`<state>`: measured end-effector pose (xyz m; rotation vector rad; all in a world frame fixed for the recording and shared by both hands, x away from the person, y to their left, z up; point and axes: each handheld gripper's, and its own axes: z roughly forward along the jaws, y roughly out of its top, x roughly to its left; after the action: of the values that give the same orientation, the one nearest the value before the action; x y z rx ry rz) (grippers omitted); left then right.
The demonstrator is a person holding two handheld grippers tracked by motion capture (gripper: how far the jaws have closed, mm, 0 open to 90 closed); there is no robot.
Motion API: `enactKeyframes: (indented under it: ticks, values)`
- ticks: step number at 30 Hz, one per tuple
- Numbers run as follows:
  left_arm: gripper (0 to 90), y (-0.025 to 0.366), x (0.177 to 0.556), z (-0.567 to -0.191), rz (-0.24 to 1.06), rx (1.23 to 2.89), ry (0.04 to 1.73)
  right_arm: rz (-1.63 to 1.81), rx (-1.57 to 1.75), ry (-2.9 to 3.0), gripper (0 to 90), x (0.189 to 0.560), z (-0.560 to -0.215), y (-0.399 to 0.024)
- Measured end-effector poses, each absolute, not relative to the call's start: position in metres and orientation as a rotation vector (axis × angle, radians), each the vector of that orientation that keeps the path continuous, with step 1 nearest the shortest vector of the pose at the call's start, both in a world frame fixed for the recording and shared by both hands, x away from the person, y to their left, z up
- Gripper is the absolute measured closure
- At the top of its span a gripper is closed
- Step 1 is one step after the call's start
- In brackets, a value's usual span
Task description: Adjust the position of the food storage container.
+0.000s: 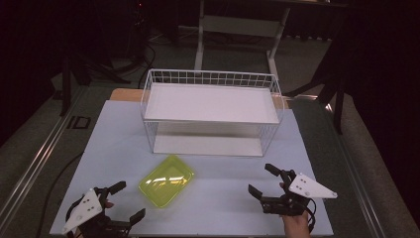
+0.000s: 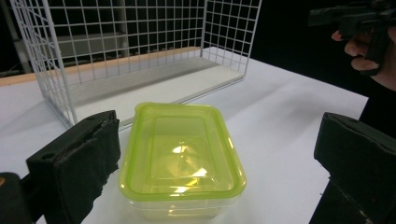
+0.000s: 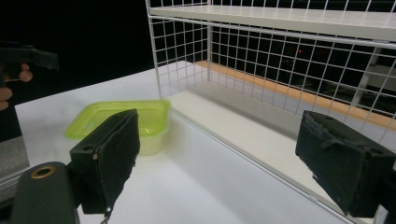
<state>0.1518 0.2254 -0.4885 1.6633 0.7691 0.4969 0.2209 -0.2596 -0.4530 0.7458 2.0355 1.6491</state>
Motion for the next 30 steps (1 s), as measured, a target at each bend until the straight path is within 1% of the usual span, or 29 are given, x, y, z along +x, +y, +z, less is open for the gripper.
enactKeyframes:
  ticks: [8,10,13,14,16,17,18,19,21,22,23,24,28,30]
  values:
    - [1.3,0.227,0.154,-0.483,0.449,1.713,0.779,1.662,0.750,2.031,13.7,0.220,-0.452,-0.259]
    - [13.7,0.230,0.155,-0.481,0.425,1.725,0.767,1.664,0.755,2.038,13.7,0.220,-0.453,-0.258]
    - [17.1,0.236,0.160,-0.482,0.387,1.779,0.770,1.667,0.756,2.036,13.7,0.220,-0.454,-0.258]
    - [23.9,0.237,0.160,-0.483,0.386,1.790,0.774,1.666,0.755,2.037,13.8,0.219,-0.453,-0.259]
    - [28.3,0.241,0.162,-0.486,0.363,1.827,0.765,1.666,0.751,2.032,13.8,0.219,-0.453,-0.260]
    - [35.0,0.242,0.163,-0.489,0.363,1.841,0.775,1.669,0.753,2.030,13.8,0.218,-0.452,-0.260]
    - [35.6,0.243,0.164,-0.491,0.352,1.849,0.782,1.670,0.755,2.029,13.8,0.218,-0.452,-0.260]
    - [41.5,0.244,0.167,-0.495,0.336,1.873,0.796,1.669,0.757,2.028,13.7,0.219,-0.453,-0.260]
    - [50.3,0.244,0.168,-0.498,0.328,1.882,0.812,1.669,0.756,2.035,13.8,0.219,-0.453,-0.259]
    - [57.4,0.244,0.173,-0.504,0.295,1.914,0.838,1.665,0.753,2.036,13.8,0.219,-0.453,-0.259]
    - [60.6,0.244,0.175,-0.508,0.302,1.934,0.846,1.664,0.752,2.038,13.8,0.219,-0.453,-0.258]
    - [67.7,0.244,0.177,-0.511,0.286,1.959,0.862,1.664,0.749,2.039,13.8,0.218,-0.453,-0.258]
    - [82.0,0.243,0.182,-0.518,0.310,2.019,0.890,1.659,0.741,2.043,13.8,0.218,-0.453,-0.258]
    - [88.3,0.244,0.186,-0.521,0.286,2.041,0.897,1.660,0.747,2.042,13.8,0.219,-0.454,-0.258]
